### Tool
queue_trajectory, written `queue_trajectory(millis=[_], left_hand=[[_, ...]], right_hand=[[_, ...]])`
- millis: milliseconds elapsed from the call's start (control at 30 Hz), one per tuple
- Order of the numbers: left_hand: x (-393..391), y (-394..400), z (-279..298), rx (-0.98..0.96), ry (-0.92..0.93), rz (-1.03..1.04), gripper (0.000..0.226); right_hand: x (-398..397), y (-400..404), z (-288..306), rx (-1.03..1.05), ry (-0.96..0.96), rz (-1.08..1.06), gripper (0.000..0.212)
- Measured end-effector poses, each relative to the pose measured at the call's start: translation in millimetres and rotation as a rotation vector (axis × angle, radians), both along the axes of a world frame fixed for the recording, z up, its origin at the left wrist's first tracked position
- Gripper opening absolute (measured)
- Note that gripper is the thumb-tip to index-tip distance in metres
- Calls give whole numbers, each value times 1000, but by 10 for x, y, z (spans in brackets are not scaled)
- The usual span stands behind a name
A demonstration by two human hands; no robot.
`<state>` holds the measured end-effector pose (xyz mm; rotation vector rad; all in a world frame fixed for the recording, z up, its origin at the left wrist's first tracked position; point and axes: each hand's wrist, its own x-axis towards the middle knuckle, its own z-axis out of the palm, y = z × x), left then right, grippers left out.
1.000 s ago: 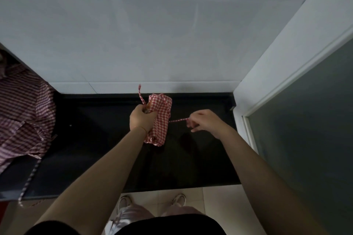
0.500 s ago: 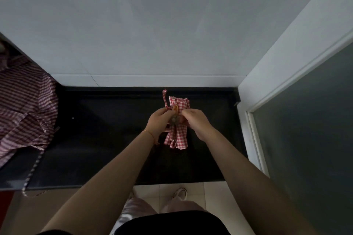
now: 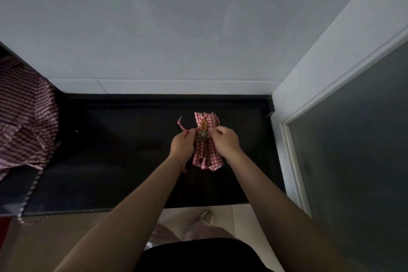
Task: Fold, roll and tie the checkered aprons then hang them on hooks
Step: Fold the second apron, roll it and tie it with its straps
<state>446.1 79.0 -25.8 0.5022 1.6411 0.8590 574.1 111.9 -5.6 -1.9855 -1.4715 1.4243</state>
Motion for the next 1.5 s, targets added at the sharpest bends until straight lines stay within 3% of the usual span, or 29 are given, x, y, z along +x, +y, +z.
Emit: queue_trajectory(millis=[100,267,500,700,833,967,1133,1233,1300,1500], left_hand=[[53,-31,27,-39,-6,-41,28],[77,-31,153,-32,-78,68,34],[146,7,234,-20,-110,-84,31],[63,-10,227,27,-18,-257,27],[153,-39,266,132,173,-333,32],[164,-36,265,254,440,-350,21],[129,34,179,344,496,-259,10],[151,97,195,389,536,-330,23],[182,139,210,366,471,-350,30],[271,294,217,294,410,-545,23]], right_hand=[[27,-21,28,-38,42,-45,29],[67,-24,19,-23,37,-117,28],[29,27,93,-155,138,-203,23],[109,37,176,-214,229,-172,21],[84,35,190,-129,133,15,26],[99,44,186,5,30,134,30],[114,7,222,91,-66,297,32],[139,-18,247,148,-160,413,31],[164,-26,270,216,-260,458,29],[287,53,319,434,-460,478,25]])
